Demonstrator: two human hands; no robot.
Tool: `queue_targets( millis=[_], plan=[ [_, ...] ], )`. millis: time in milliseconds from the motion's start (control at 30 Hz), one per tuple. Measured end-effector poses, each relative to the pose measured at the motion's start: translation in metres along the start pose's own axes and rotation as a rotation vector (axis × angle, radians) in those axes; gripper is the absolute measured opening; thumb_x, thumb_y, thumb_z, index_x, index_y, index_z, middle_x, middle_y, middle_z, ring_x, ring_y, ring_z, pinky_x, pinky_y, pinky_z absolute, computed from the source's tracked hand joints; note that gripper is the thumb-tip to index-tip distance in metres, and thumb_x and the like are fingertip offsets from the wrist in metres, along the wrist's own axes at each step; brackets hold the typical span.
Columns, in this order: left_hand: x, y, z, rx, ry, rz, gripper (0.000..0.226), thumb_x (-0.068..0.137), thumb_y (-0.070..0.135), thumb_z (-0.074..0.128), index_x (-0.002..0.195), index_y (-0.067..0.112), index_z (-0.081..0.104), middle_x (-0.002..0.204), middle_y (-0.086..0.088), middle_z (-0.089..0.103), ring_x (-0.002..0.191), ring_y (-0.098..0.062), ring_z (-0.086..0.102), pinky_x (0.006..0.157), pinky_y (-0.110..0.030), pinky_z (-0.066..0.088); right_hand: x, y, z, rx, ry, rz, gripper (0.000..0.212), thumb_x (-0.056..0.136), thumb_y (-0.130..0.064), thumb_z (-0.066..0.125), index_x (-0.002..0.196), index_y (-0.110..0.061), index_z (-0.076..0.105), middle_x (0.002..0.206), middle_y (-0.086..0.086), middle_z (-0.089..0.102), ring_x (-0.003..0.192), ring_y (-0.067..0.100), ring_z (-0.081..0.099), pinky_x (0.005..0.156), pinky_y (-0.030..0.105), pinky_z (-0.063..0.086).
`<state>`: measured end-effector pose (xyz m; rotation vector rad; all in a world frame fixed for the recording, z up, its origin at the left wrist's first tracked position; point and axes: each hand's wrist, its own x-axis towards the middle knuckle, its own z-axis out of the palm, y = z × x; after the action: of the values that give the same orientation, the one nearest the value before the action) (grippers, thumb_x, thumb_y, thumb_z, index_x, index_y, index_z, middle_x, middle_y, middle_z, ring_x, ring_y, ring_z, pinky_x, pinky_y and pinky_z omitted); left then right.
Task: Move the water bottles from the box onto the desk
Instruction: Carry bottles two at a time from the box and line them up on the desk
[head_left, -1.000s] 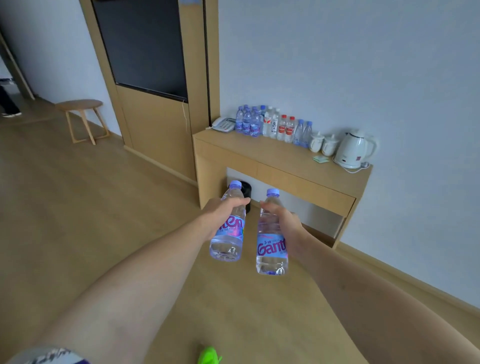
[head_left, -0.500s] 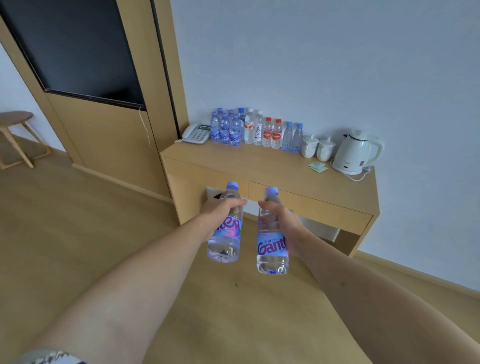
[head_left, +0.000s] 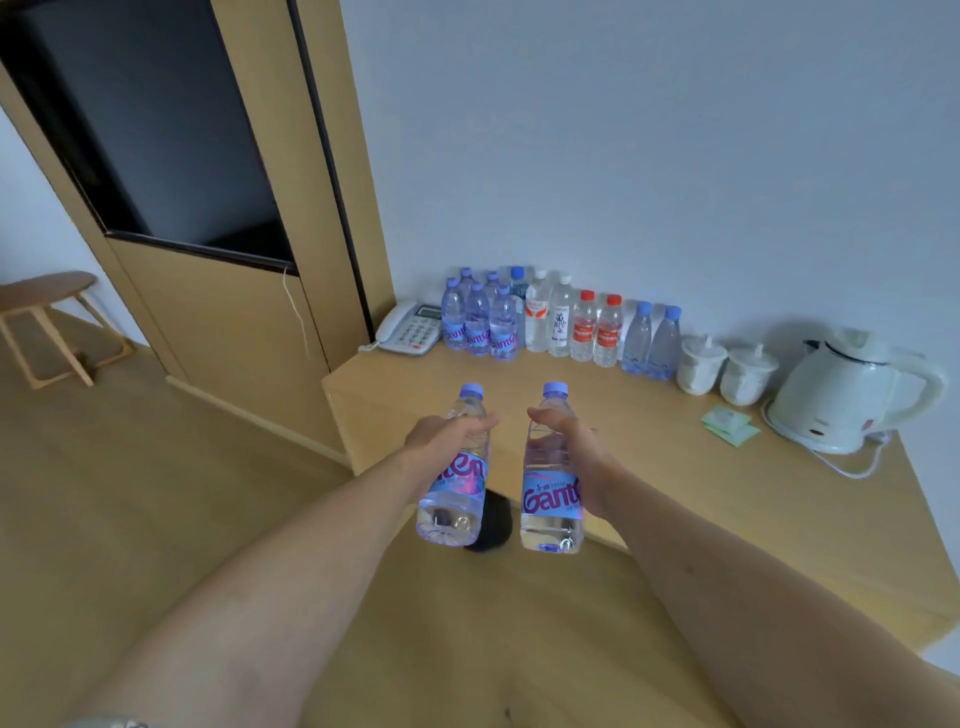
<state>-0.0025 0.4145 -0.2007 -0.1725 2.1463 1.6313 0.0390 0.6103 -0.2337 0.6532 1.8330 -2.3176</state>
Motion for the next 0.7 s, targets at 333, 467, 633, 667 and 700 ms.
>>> queue_targets(
  millis=[333, 467, 633, 667, 700],
  plan=[
    [0.164, 0.038, 0.026, -0.047, 0.053, -0.156, 0.062, 0.081, 0.069, 0.067, 0.1, 0.01, 0.071, 0.07, -0.008, 0.077, 0.054, -0.023, 0.073, 0.055, -0.028, 0.057, 0.137, -0.047, -0.02, -0.005, 0.028, 0.079, 0.065, 0.068, -0.043, 0.088, 0.114, -0.004, 0.065, 0.089, 0.014, 0.073, 0.065, 0.026, 0.074, 0.058, 0.038, 0.06],
    [0.222, 0.048, 0.039, 0.069, 0.005, -0.092, 0.061, 0.078, 0.067, 0.072, 0.105, 0.013, 0.069, 0.093, -0.01, 0.077, 0.074, -0.025, 0.077, 0.068, -0.035, 0.062, 0.18, -0.049, -0.032, -0.034, 0.091, 0.09, 0.067, 0.07, -0.039, 0.089, 0.117, -0.002, 0.061, 0.08, 0.017, 0.076, 0.065, 0.03, 0.074, 0.059, 0.037, 0.06],
    [0.298, 0.085, 0.046, 0.136, -0.199, 0.016, 0.043, 0.08, 0.05, 0.082, 0.112, 0.025, 0.068, 0.107, 0.001, 0.074, 0.088, -0.018, 0.073, 0.07, -0.037, 0.063, 0.238, -0.071, -0.042, -0.007, 0.207, 0.059, 0.067, 0.074, -0.032, 0.09, 0.122, -0.004, 0.052, 0.096, 0.026, 0.076, 0.08, 0.034, 0.078, 0.061, 0.039, 0.063],
    [0.314, 0.091, 0.049, 0.125, -0.235, 0.032, 0.039, 0.081, 0.044, 0.084, 0.111, 0.025, 0.069, 0.108, 0.001, 0.075, 0.088, -0.019, 0.074, 0.074, -0.041, 0.064, 0.25, -0.076, -0.043, -0.009, 0.23, 0.039, 0.066, 0.075, -0.03, 0.09, 0.122, -0.004, 0.052, 0.1, 0.026, 0.076, 0.081, 0.032, 0.078, 0.061, 0.037, 0.062],
    [0.329, 0.097, 0.052, 0.117, -0.254, 0.047, 0.04, 0.08, 0.04, 0.085, 0.113, 0.024, 0.069, 0.112, 0.0, 0.074, 0.093, -0.021, 0.074, 0.079, -0.044, 0.064, 0.262, -0.081, -0.043, -0.017, 0.254, 0.016, 0.065, 0.076, -0.028, 0.09, 0.122, -0.003, 0.053, 0.104, 0.026, 0.075, 0.081, 0.029, 0.078, 0.061, 0.036, 0.062]
  ],
)
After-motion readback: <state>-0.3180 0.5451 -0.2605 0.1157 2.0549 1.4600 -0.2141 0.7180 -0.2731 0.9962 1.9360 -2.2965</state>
